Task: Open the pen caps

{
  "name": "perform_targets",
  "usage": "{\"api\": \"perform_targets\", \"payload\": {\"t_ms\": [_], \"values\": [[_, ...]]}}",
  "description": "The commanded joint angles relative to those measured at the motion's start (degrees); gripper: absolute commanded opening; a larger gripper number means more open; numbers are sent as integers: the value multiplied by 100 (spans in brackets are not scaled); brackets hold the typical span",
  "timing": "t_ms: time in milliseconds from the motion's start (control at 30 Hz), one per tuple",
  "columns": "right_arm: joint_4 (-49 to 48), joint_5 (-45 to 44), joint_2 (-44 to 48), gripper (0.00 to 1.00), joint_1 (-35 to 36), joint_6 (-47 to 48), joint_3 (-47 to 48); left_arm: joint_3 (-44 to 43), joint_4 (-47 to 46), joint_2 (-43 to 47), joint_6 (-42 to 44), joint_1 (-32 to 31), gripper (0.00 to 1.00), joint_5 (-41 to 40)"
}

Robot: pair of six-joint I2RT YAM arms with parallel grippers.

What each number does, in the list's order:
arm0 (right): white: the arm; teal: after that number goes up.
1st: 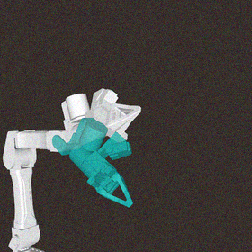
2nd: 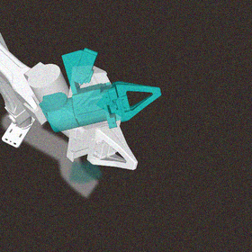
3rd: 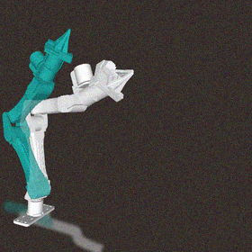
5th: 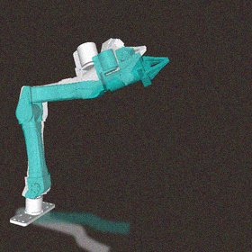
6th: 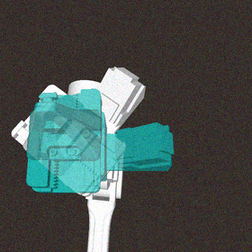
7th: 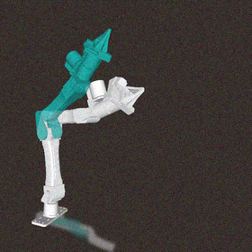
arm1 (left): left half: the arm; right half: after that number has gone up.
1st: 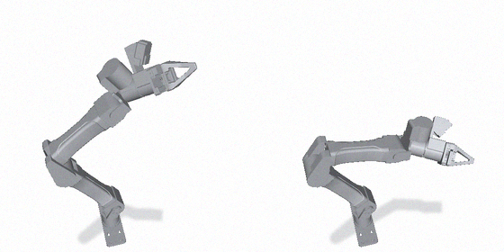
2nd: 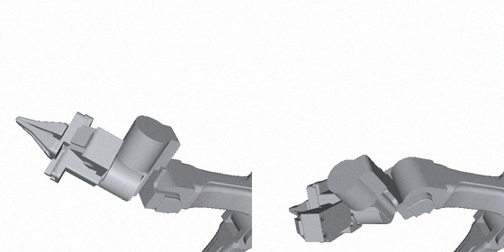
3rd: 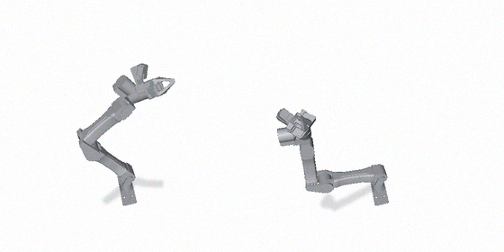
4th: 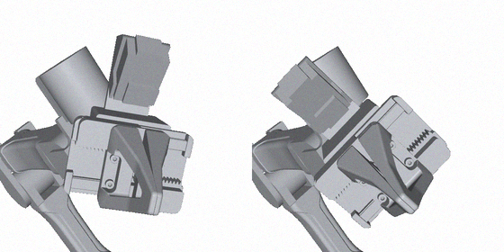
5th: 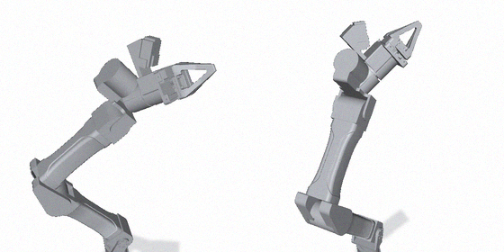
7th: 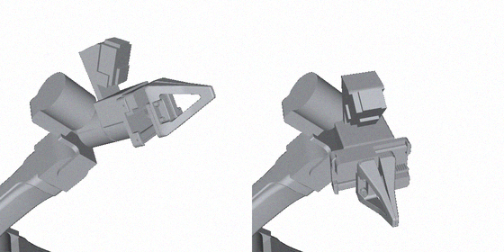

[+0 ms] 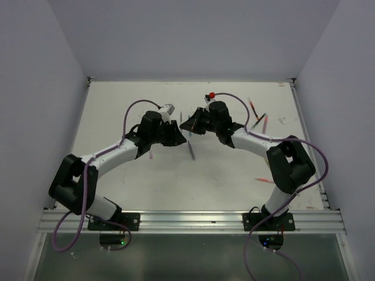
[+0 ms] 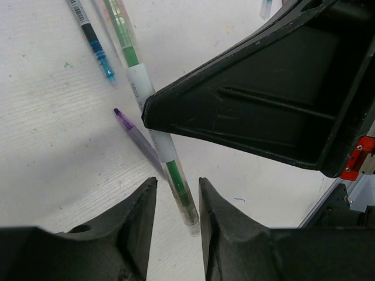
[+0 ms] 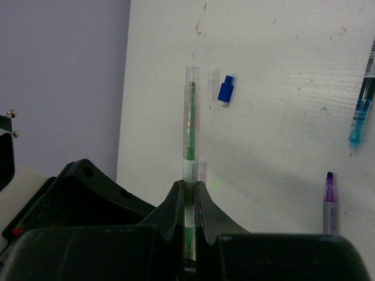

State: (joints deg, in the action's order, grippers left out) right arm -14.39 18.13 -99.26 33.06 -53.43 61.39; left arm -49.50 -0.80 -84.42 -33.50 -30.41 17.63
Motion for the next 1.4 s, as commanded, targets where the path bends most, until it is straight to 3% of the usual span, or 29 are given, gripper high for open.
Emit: {"api": "perform_targets", "payload": {"t_ms": [0,67,100,133,300,400,433,533,600,667,700,733,767,833,1000,1100,1133,1167,1200,1233,1367], "values": [[-230,-108,92,0,8,-62,31,80,-219,31,-52,-44,31,-49],[-283,-125,74,0,16,-89,23,80,-219,22,-52,-43,21,-23],[-275,-160,56,0,16,-89,14,72,-210,14,-52,-44,9,-14],[-257,-178,48,0,16,-89,40,72,-184,14,-52,-44,3,12],[93,-573,-110,0,8,-246,338,98,-79,22,53,-131,0,-232],[121,-871,-234,0,-10,-684,392,-243,815,75,142,-534,0,-1941],[34,-942,-260,0,-1,-773,392,-323,1366,75,81,-701,0,-3096],[-2,-1206,-330,0,43,-757,541,-465,1776,101,-105,-1133,0,-3793],[-316,-1084,-479,0,43,-591,655,-386,1227,180,228,-1142,0,-3322],[-1087,-540,-672,0,34,-415,699,-184,768,320,562,-1090,0,-2040],[-1214,-286,-760,0,25,-101,812,-53,52,408,590,-1037,0,-1470],[-1276,212,-874,0,16,-2,927,366,-460,635,590,-941,0,-194],[-1381,487,-1041,0,-27,43,1084,588,-900,794,433,-740,0,263],[-1732,1127,-1191,0,-89,-70,1112,1028,-2158,1259,187,-633,0,1167],[-3261,1868,-1323,0,-352,-764,910,1372,-3319,1323,-359,-334,0,2558],[-3764,2063,-1376,0,-458,-1037,875,1469,-3506,1314,-517,-263,0,2755],[-3712,2011,-1307,0,-502,-1012,858,1426,-3315,1314,-483,-246,0,2468],[-3328,1888,-1254,0,-554,-951,823,1355,-2982,1314,-274,-228,0,2178],[-3002,1617,-1184,0,-572,-663,822,1111,-2083,1306,-106,-228,0,1348],[-2086,1397,-1105,0,-572,-434,849,987,-1621,1253,43,-254,0,940],[171,245,-832,0,-581,796,1340,687,-502,1130,247,-255,0,-600]]}}
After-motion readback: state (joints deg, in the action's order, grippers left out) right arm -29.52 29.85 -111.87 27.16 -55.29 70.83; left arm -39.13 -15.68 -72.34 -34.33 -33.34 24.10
